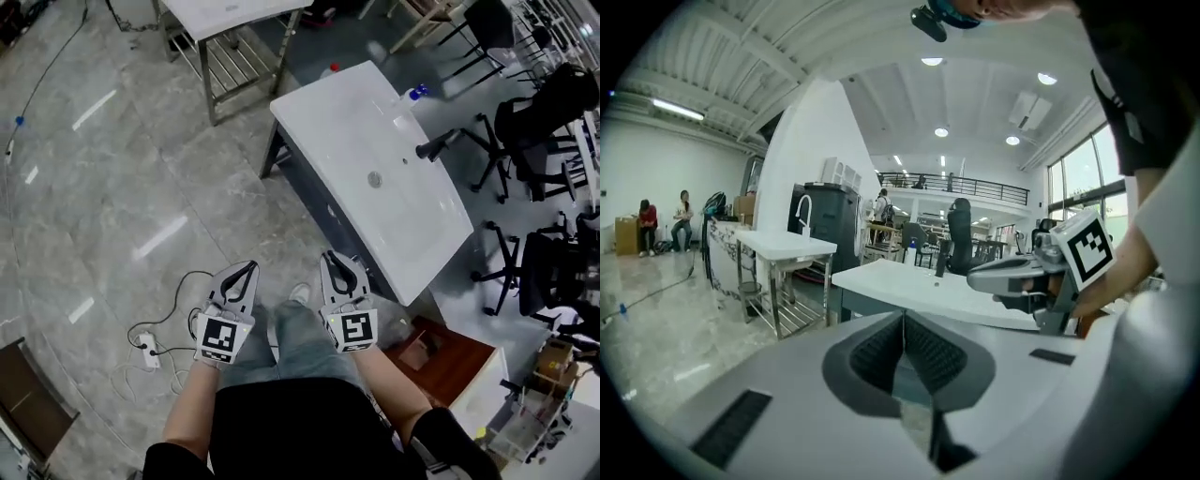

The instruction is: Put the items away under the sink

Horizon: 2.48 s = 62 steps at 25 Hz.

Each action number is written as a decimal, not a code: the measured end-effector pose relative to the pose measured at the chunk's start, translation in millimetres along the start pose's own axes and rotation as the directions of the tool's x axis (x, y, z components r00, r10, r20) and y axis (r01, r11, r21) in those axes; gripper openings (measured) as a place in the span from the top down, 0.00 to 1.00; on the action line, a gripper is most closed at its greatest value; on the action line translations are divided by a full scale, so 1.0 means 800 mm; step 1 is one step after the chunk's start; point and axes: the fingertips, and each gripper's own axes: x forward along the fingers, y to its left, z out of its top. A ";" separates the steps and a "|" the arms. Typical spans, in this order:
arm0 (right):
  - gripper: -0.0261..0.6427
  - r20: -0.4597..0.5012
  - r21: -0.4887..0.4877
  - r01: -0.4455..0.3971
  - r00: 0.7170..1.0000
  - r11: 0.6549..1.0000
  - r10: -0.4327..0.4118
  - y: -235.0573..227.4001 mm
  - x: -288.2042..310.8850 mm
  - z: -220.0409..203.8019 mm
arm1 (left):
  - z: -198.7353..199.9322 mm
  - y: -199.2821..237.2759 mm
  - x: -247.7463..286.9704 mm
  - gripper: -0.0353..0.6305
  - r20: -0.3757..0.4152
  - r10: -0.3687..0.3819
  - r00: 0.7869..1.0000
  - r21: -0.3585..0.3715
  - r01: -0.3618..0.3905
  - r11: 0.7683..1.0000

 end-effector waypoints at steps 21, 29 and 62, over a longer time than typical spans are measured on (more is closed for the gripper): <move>0.88 0.204 -0.015 -0.176 0.963 0.984 0.175 -0.031 -0.080 0.200 | 0.220 -0.075 -0.024 0.91 0.143 0.004 0.990 0.107 -0.019 0.994; 0.88 0.248 -0.035 -0.217 0.944 0.976 0.219 -0.037 -0.102 0.234 | 0.245 -0.083 -0.035 0.91 0.147 0.034 0.989 0.168 -0.059 0.984; 0.89 0.262 -0.049 -0.211 0.941 0.976 0.216 -0.057 -0.119 0.224 | 0.242 -0.104 -0.027 0.91 0.137 0.019 0.990 0.099 -0.033 0.995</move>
